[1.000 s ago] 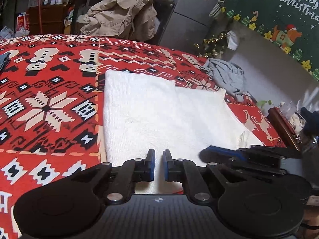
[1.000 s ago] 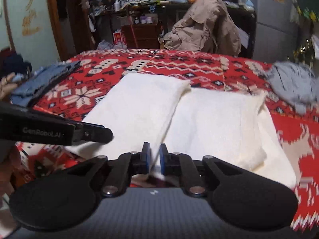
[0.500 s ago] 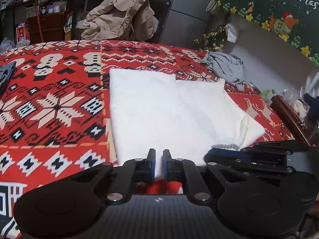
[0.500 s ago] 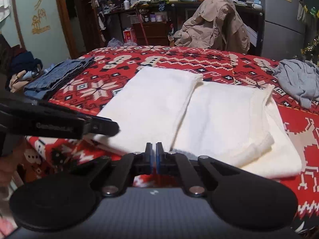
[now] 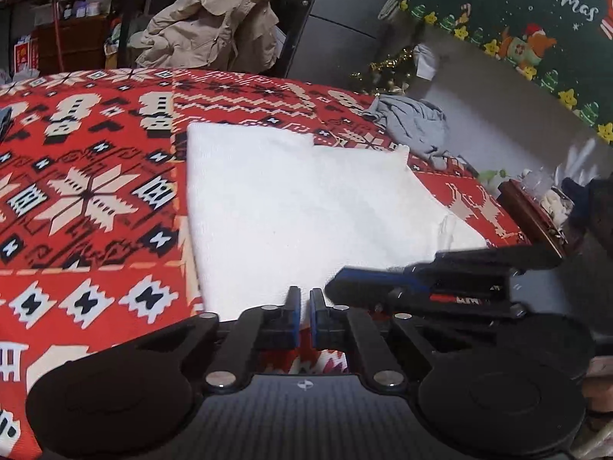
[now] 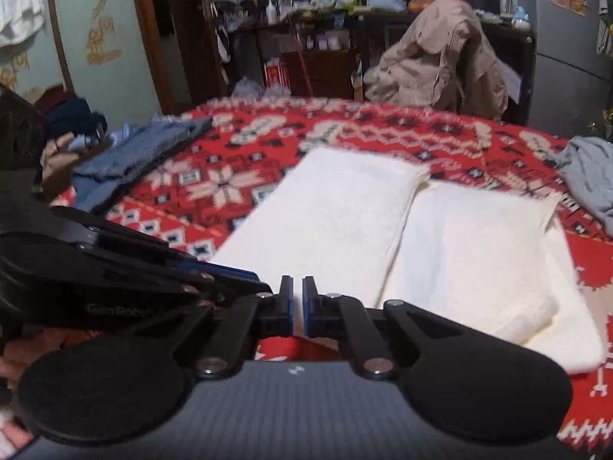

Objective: Fold clothes

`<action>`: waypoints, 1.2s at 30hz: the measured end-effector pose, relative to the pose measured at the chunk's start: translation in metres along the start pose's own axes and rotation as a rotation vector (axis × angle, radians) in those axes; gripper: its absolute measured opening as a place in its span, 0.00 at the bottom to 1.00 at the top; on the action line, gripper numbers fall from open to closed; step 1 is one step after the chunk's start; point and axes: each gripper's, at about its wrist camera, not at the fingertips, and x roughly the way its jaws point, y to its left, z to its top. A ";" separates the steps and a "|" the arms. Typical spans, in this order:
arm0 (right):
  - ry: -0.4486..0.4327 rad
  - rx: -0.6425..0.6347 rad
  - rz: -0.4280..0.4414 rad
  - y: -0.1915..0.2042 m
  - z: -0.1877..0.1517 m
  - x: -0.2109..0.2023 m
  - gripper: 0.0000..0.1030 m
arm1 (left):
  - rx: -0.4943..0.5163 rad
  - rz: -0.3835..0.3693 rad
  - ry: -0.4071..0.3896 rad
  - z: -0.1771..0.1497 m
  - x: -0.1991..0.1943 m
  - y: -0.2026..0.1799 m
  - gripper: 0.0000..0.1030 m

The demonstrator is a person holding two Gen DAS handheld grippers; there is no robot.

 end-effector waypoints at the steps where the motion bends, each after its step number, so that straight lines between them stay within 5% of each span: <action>1: 0.006 -0.003 0.003 0.001 -0.002 0.001 0.05 | -0.006 -0.004 0.006 -0.001 -0.001 0.002 0.05; 13: -0.038 0.071 -0.037 -0.022 0.028 0.002 0.05 | -0.046 0.024 -0.020 0.023 0.003 0.025 0.05; 24: 0.009 0.075 -0.051 -0.050 0.015 0.013 0.05 | -0.187 -0.036 -0.002 -0.006 -0.027 0.056 0.03; 29: -0.013 0.080 -0.018 -0.045 0.028 0.007 0.06 | -0.184 -0.071 -0.061 0.020 -0.030 0.054 0.04; 36: 0.007 0.048 -0.006 -0.027 0.049 0.044 0.06 | -0.143 -0.043 -0.046 0.063 0.026 0.049 0.04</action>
